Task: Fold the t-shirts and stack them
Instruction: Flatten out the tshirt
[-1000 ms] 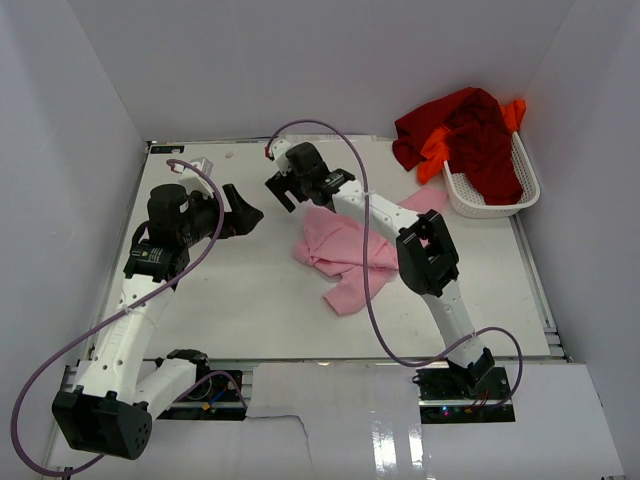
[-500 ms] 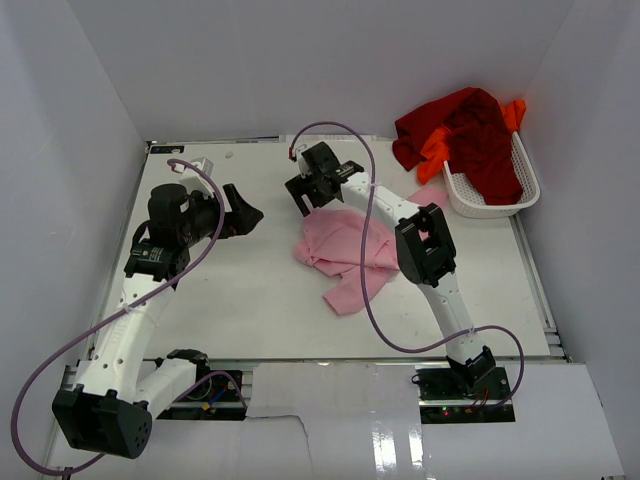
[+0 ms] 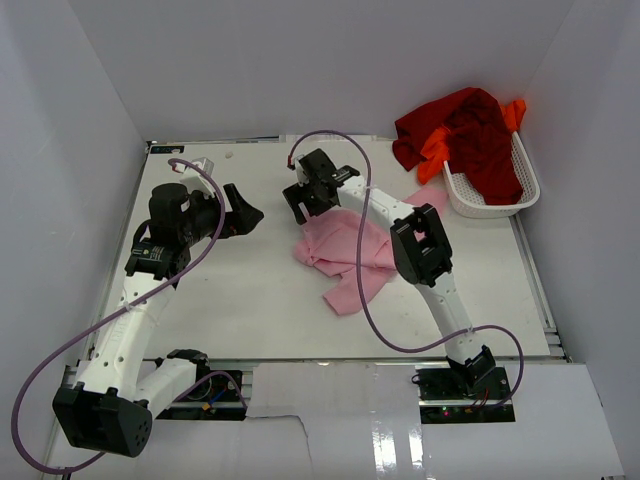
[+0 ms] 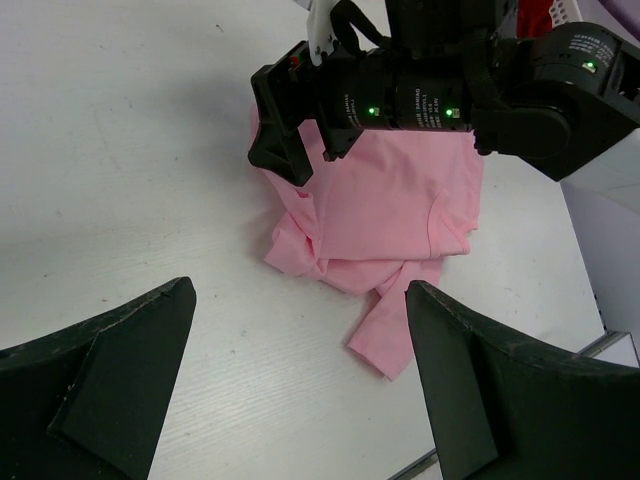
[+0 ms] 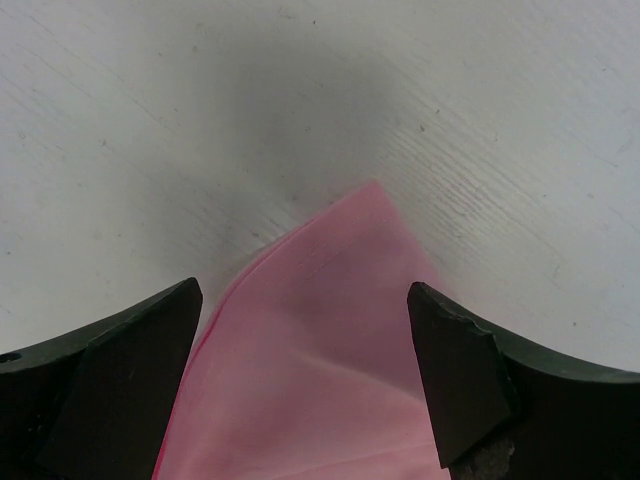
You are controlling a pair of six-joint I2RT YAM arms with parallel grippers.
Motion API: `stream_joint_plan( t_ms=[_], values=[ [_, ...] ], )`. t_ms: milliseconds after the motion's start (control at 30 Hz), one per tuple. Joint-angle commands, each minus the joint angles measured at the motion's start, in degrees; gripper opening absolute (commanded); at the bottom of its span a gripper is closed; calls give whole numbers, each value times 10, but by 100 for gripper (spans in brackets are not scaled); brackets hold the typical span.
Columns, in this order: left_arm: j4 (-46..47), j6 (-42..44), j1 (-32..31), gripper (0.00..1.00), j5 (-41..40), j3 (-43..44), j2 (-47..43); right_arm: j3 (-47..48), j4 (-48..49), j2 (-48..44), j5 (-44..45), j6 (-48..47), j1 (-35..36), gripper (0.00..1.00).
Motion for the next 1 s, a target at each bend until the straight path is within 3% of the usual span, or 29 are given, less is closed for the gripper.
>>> stream_joint_plan(
  t_ms=[0,967],
  values=[
    [3,5,2,97,-1,11,-8,22,10,19,-6,2,-5,90],
    [-3,5,2,97,-3,4,-4,-38,122,25,-48,51,-41,84]
  ],
)
